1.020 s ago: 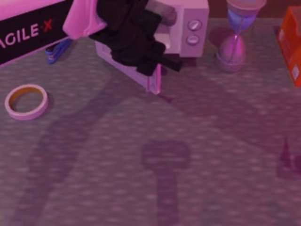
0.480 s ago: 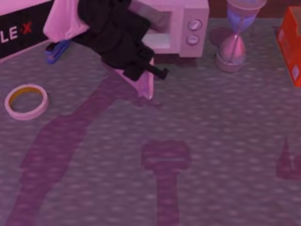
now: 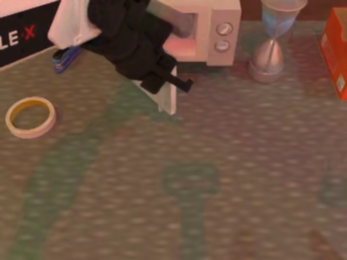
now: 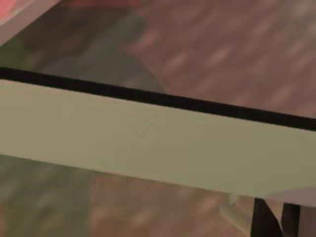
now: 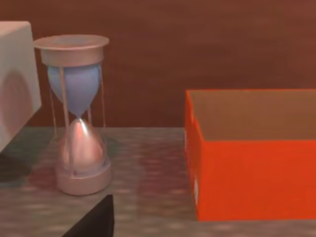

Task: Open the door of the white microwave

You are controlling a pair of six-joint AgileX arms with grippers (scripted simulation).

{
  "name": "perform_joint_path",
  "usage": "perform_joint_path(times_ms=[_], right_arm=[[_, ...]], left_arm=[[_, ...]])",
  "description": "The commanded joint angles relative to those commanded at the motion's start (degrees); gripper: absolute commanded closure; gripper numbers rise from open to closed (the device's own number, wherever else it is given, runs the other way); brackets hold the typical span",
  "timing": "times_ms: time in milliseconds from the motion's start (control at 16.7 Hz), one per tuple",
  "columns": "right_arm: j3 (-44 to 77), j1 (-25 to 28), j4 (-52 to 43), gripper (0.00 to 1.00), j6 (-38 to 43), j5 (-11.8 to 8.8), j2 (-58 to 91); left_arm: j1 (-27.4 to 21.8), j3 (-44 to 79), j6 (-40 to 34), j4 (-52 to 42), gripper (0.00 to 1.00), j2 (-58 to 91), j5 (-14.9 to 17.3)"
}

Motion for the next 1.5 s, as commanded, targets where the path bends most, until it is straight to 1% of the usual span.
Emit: perform_joint_path(times_ms=[1020, 1200, 1500], right_arm=[[0.00, 0.00, 0.00, 0.00, 0.00, 0.00, 0.00], [0.00, 0.00, 0.00, 0.00, 0.00, 0.00, 0.00], [0.00, 0.00, 0.00, 0.00, 0.00, 0.00, 0.00]], left_arm=[[0.00, 0.00, 0.00, 0.00, 1.00, 0.00, 0.00], [0.06, -0.53, 0.66, -0.02, 1.00, -0.10, 0.77], [2.73, -3.01, 7.65, -0.56, 1.00, -2.37, 4.27]])
